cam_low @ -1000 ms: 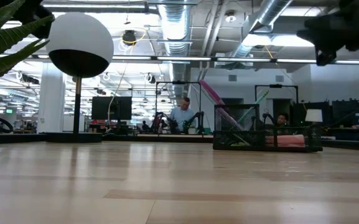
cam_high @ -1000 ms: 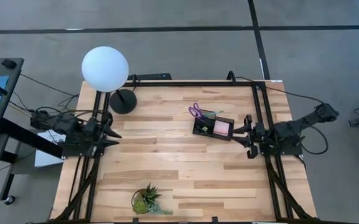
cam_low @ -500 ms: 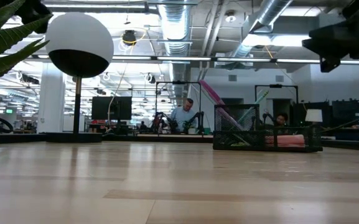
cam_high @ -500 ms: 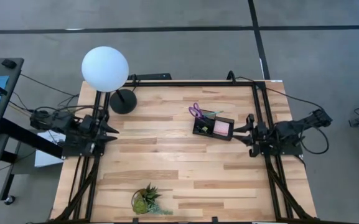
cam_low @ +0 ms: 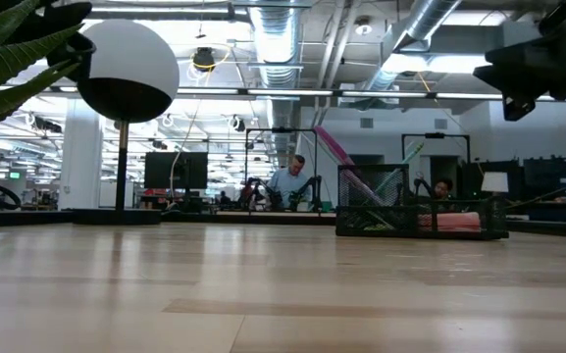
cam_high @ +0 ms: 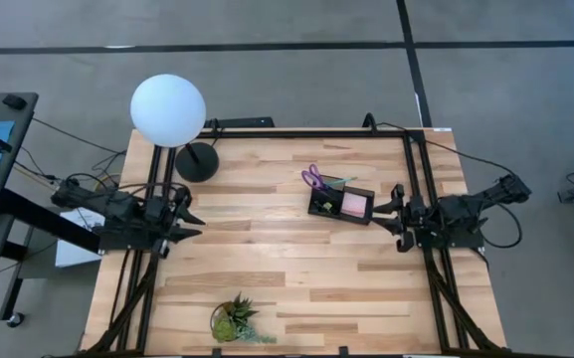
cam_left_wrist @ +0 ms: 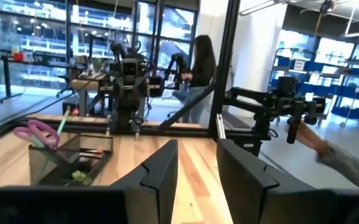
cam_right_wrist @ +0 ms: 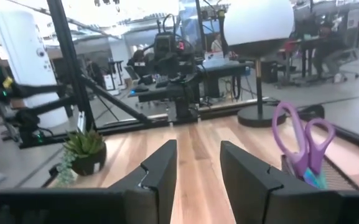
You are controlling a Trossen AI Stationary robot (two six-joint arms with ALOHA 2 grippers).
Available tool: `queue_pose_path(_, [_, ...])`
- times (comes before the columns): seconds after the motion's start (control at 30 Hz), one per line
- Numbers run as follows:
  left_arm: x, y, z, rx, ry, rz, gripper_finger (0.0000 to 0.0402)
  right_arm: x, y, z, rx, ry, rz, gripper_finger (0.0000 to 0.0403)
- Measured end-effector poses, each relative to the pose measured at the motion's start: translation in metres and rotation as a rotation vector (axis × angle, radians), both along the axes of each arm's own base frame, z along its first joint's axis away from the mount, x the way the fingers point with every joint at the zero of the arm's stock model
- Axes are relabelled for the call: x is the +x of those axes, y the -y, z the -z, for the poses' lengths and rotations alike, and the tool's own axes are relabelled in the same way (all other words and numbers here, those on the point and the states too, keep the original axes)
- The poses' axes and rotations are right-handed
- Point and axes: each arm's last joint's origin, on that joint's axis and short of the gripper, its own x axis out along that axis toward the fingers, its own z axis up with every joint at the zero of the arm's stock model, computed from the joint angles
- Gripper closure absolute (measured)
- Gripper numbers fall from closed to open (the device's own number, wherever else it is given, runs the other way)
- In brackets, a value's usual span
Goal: Pick and place office supplies into organizer
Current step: Return to Home Position
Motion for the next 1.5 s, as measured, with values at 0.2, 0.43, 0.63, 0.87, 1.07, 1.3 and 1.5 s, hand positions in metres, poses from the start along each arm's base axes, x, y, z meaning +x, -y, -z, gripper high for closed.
queue_pose_path(0.2, [0.007,0.004,0.022,0.006,0.018,0.046,0.0297,0.0,0.0,0.0,0.036,0.001,-0.004,0.0285])
queue_pose_path(0.43, [0.009,0.006,0.036,0.009,-0.072,0.071,0.0297,0.0,0.0,0.0,0.036,0.001,-0.004,0.0285])
queue_pose_path(0.63, [0.01,0.004,0.039,0.014,-0.101,0.013,0.0297,0.0,0.0,0.0,0.036,0.0,-0.004,0.0285])
queue_pose_path(0.87, [0.01,0.004,0.039,0.033,-0.095,-0.01,0.0297,0.0,0.0,0.0,0.037,0.0,-0.004,0.0285])
queue_pose_path(1.07, [0.01,0.003,0.039,0.034,-0.095,-0.015,0.0297,0.0,0.0,0.0,0.037,0.0,-0.004,0.0285])
queue_pose_path(1.3, [0.01,0.003,0.039,0.037,-0.096,-0.018,0.0297,0.0,0.0,0.0,0.037,0.0,-0.004,0.0285])
queue_pose_path(1.5, [0.01,0.003,0.04,0.038,-0.096,-0.019,0.0297,0.0,0.0,0.0,0.037,0.0,-0.004,0.0285])
